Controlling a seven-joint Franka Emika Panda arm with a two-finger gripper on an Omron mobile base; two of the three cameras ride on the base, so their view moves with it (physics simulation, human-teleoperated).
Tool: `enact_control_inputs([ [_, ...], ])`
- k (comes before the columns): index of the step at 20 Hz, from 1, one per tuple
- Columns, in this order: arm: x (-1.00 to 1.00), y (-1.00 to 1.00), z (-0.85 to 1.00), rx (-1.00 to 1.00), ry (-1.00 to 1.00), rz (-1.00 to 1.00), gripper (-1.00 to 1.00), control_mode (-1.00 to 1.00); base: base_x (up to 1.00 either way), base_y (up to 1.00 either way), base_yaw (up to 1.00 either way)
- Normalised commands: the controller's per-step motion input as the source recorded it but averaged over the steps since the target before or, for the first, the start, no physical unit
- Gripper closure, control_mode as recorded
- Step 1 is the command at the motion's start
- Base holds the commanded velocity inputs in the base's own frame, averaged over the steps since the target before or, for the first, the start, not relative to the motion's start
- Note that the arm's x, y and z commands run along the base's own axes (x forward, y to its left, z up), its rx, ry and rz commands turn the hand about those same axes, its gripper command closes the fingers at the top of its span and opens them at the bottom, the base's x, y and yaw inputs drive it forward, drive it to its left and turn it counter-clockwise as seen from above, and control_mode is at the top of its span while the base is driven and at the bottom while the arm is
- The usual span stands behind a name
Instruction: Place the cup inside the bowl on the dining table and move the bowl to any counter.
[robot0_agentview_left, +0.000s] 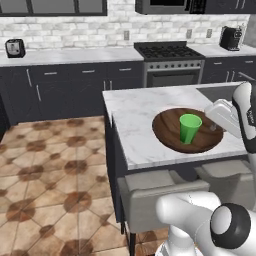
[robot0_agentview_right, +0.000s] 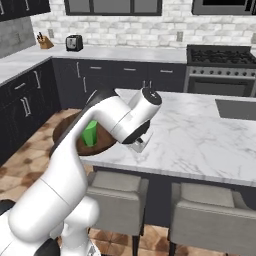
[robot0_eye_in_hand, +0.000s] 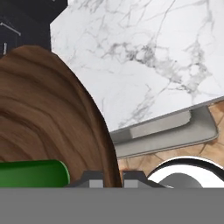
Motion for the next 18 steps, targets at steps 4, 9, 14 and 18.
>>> enact_control_inputs([
  [4,0.0,0.0,0.0,0.0,0.0,0.0,1.0,1.0,0.0,0.51,-0.01],
  [9,0.0,0.0,0.0,0.0,0.0,0.0,1.0,1.0,0.0,0.59,-0.02],
  [14,0.0,0.0,0.0,0.0,0.0,0.0,1.0,1.0,0.0,0.7,-0.05],
  [18,0.0,0.0,0.0,0.0,0.0,0.0,1.0,1.0,0.0,0.71,-0.07],
])
